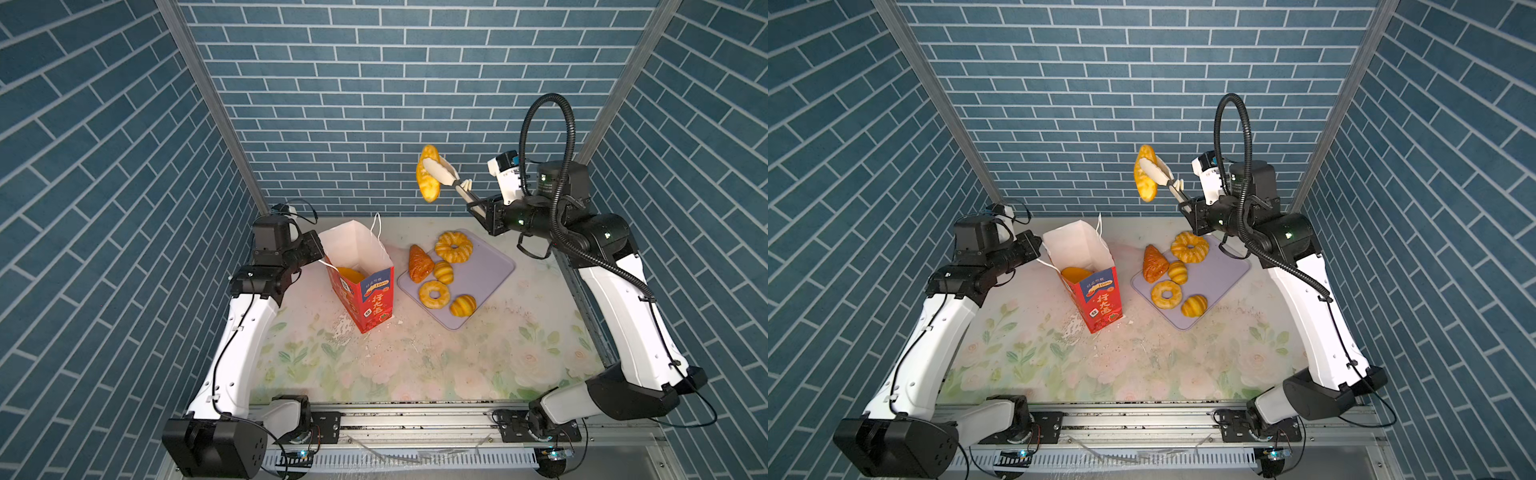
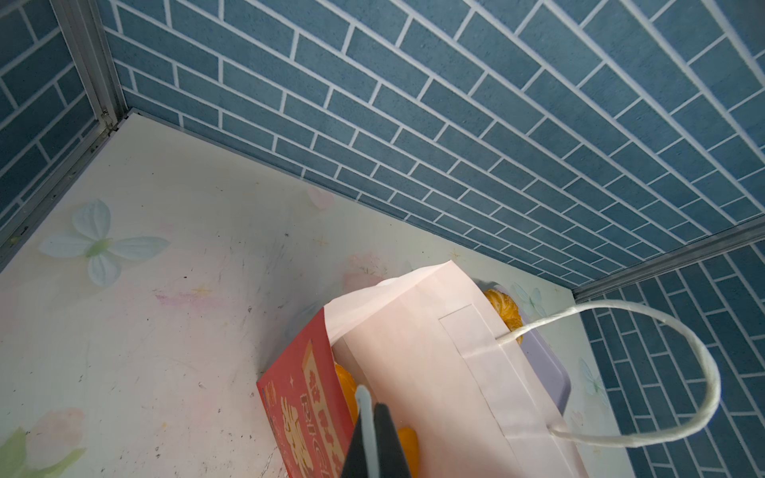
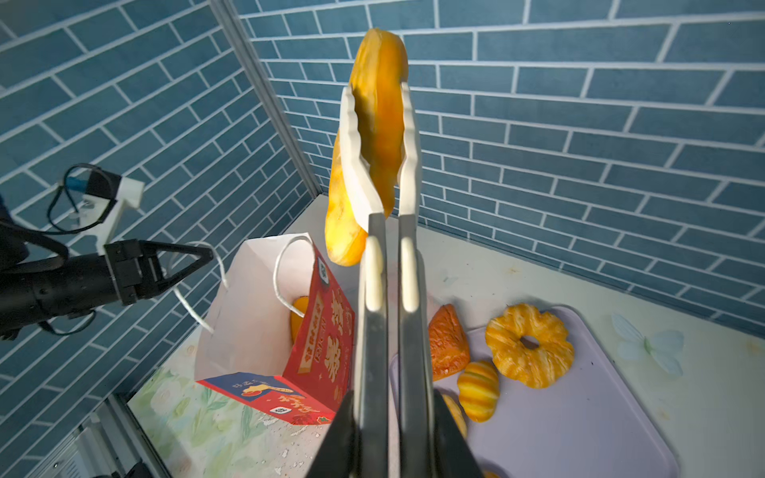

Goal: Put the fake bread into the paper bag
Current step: 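Lift the yellow bun with the tongs and carry it over the bag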

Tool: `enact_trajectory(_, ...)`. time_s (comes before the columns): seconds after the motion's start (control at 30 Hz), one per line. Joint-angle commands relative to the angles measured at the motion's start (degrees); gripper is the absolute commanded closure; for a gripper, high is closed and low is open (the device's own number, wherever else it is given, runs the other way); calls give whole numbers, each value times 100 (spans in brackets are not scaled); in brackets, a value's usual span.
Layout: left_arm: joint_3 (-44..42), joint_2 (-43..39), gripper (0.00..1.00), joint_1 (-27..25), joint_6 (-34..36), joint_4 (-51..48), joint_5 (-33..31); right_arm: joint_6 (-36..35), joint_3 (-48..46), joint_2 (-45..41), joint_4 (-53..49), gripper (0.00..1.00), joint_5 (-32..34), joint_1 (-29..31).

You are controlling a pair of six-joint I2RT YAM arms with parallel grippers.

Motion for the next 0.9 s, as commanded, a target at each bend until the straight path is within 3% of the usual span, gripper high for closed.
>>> enact_trajectory(0.0, -46, -100, 100, -32, -11, 49, -71, -514, 436, 326, -106, 86, -133, 290)
enact_trajectory(0.43, -54, -63, 100, -40, -40, 57, -62, -1509, 1129, 1215, -834, 86, -178, 1540)
enact_trajectory(0.87, -11, -31, 100, -40, 7, 52, -44, -1791, 1137, 1781, -1493, 80, 372, 1781)
